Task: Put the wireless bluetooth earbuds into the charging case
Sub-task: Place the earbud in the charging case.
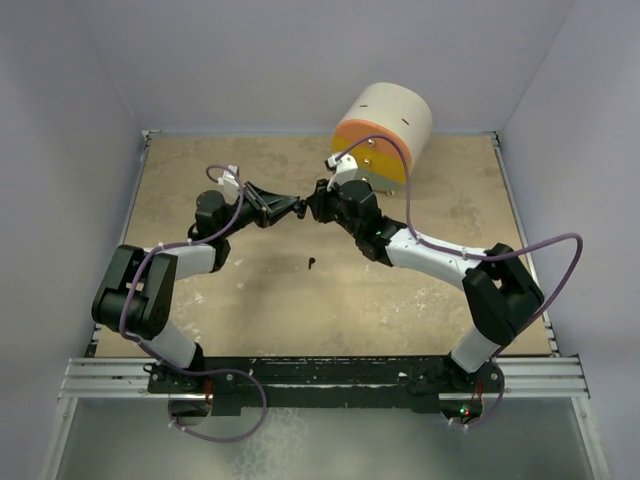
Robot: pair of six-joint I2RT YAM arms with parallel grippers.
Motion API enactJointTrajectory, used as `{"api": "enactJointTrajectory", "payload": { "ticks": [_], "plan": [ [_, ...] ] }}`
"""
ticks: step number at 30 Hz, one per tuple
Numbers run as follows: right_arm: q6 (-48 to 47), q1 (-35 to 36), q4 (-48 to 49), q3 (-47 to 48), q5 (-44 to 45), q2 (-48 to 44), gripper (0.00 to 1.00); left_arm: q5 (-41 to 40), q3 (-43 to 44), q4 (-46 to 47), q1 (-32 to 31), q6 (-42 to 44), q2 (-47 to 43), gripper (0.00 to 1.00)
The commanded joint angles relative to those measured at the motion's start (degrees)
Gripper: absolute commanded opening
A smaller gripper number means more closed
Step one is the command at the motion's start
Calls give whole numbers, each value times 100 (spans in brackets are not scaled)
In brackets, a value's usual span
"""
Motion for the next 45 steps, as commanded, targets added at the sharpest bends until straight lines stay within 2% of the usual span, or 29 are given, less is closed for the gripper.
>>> {"api": "enactJointTrajectory", "payload": {
  "ticks": [1, 26, 45],
  "plan": [
    [-100, 23, 205, 137, -176, -31, 28, 53, 310, 222, -94, 188, -68, 0],
    [-379, 70, 215, 21, -390, -137, 28, 188, 484, 189, -188, 177, 123, 0],
    [-1111, 70, 736, -290, -1388, -325, 28, 730, 667, 242, -258, 72, 394, 0]
  ]
}}
